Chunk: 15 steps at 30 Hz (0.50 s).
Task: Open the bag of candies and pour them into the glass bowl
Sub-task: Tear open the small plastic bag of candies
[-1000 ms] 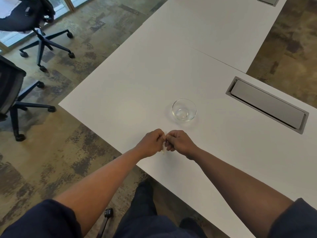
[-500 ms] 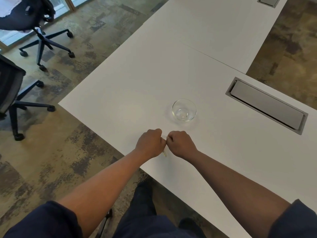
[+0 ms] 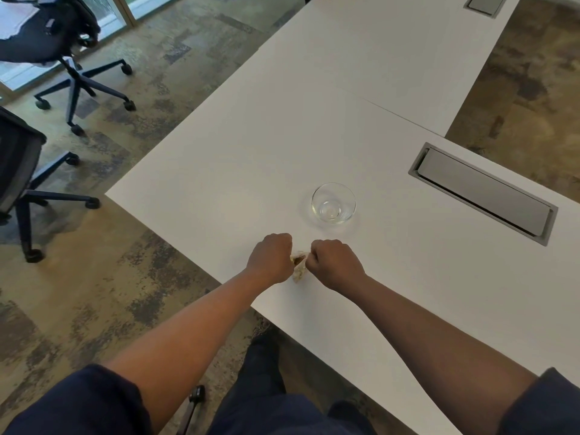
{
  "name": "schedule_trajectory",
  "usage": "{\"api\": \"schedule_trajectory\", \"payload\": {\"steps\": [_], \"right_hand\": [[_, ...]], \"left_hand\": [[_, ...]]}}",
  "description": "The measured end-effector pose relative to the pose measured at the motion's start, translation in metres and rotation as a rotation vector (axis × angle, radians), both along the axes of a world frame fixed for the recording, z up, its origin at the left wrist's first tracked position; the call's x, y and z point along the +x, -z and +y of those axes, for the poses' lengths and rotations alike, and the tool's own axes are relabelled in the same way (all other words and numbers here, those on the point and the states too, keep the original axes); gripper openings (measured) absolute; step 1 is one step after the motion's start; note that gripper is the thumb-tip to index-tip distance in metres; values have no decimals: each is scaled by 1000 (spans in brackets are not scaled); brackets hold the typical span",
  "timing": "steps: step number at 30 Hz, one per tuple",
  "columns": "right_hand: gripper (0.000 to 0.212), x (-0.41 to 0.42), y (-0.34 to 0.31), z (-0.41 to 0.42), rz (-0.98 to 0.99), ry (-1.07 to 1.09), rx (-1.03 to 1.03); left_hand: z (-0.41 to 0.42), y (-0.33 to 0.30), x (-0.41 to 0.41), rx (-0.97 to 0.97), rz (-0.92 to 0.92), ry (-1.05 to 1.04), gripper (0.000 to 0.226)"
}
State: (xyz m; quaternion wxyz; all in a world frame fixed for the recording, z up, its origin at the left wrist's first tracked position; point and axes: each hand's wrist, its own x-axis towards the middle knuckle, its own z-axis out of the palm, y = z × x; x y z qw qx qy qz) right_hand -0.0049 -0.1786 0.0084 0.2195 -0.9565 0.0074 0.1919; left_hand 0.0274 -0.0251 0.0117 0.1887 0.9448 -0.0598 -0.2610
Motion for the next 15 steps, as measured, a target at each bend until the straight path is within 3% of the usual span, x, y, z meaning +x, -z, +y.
{"api": "schedule_trajectory", "payload": {"steps": [3,7,13,15], "right_hand": [[33,-1,2,-1,-34,39,-1],[26,-1,5,3,-13,182,104],[39,-2,10,5,256,406,388],[41,-3,12,0,309,412,391]], "left_hand": [[0,1,1,22,13,2,11],[-4,-1,-2,-93,26,-73,5],[-7,-4,-4,-191,25,-195,11],[-4,-5,-3,-177,11,-188,14]]}}
